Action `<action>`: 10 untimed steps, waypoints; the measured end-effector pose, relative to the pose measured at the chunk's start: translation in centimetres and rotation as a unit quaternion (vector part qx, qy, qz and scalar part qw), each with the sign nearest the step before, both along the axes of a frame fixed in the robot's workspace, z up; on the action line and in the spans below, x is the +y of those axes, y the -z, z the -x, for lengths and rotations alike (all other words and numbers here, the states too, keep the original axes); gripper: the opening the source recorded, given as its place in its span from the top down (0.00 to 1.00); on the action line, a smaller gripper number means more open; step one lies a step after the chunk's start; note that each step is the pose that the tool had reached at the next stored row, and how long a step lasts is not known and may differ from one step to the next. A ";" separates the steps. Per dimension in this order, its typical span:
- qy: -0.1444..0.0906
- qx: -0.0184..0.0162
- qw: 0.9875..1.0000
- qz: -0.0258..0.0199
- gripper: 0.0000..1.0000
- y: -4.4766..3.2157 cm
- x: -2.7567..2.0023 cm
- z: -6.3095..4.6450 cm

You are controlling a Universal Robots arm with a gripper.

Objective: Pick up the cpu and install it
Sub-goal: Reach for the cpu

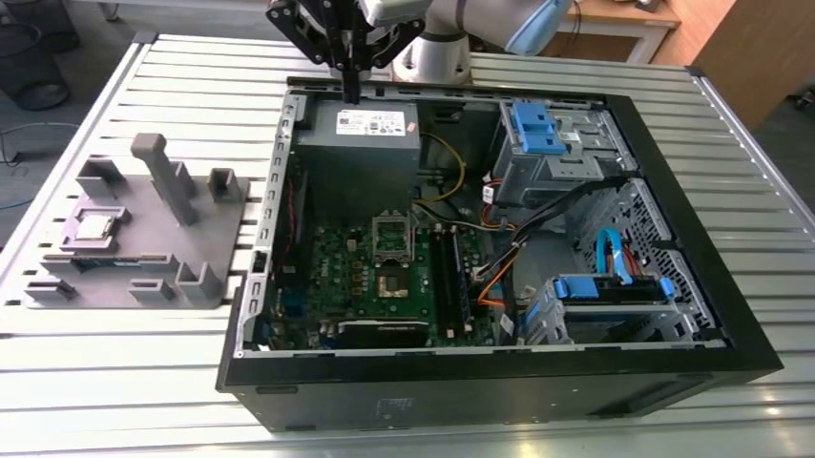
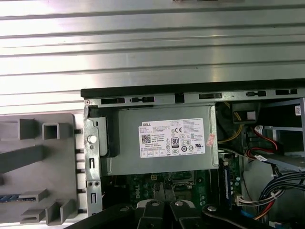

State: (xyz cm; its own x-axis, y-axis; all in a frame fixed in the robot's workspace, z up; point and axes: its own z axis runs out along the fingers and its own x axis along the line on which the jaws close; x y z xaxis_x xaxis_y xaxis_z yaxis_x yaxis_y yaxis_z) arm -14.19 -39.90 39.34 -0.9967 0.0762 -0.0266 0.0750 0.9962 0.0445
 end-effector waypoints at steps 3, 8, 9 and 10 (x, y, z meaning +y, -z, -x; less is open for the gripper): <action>0.000 0.000 1.000 0.000 0.89 0.00 0.00 0.3; 0.000 0.000 1.000 0.000 0.89 0.00 0.00 0.7; 0.000 0.000 1.000 0.000 0.89 0.00 0.00 0.8; 0.000 0.000 1.000 0.000 0.89 0.01 0.00 0.9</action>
State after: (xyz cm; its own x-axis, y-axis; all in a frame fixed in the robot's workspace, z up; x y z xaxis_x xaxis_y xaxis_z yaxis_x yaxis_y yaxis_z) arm -15.10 -39.89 39.33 -0.9967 0.0763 -0.0266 0.0750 0.9962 0.0446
